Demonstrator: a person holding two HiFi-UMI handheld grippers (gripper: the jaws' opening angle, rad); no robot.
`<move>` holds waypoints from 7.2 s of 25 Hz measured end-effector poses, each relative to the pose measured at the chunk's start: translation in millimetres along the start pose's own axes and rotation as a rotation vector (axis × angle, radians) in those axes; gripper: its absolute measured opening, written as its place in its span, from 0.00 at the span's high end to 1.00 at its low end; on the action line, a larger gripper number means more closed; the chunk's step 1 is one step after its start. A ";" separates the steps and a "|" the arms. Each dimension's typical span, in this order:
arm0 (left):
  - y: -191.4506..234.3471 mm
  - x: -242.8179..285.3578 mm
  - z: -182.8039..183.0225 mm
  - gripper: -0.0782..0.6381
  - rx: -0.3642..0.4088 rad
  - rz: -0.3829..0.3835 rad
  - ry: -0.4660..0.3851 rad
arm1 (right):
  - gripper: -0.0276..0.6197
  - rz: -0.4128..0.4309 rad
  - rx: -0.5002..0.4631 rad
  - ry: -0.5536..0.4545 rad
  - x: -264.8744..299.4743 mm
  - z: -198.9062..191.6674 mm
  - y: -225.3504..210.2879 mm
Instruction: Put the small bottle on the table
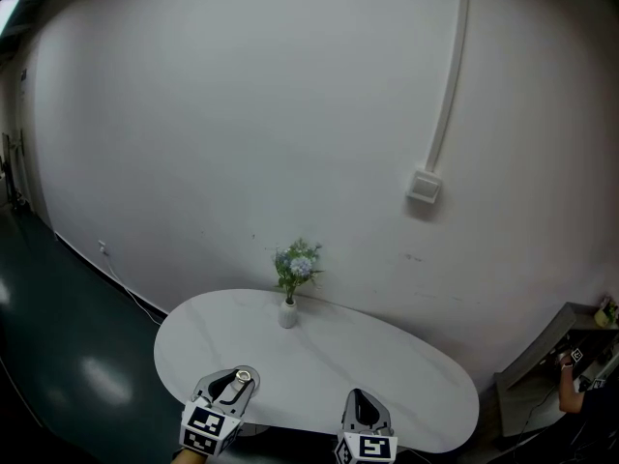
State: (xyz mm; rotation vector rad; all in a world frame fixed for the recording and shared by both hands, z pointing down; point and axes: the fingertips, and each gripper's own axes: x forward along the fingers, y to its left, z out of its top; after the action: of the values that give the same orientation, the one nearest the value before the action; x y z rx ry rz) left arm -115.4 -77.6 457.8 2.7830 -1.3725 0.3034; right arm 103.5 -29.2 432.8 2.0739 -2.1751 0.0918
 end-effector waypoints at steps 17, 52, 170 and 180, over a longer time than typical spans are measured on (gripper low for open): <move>-7.6 116.6 17.2 0.71 0.004 0.075 0.069 | 0.86 0.108 0.006 0.042 107.6 -4.8 -79.7; 34.2 174.3 -2.2 0.71 -0.016 0.021 0.084 | 0.86 0.123 0.020 0.120 176.8 -30.3 -53.6; 28.6 155.4 3.1 0.88 -0.054 0.034 0.043 | 0.86 0.149 0.018 0.067 148.7 -10.7 -28.8; 42.6 152.6 33.7 0.88 -0.038 0.065 -0.003 | 0.86 0.173 -0.017 0.016 154.0 16.6 -28.0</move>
State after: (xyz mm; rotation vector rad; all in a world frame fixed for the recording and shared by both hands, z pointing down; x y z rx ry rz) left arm -53.0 -226.9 450.1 2.7131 -1.4560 0.2721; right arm 123.8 -185.3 436.5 1.8655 -2.3335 0.1070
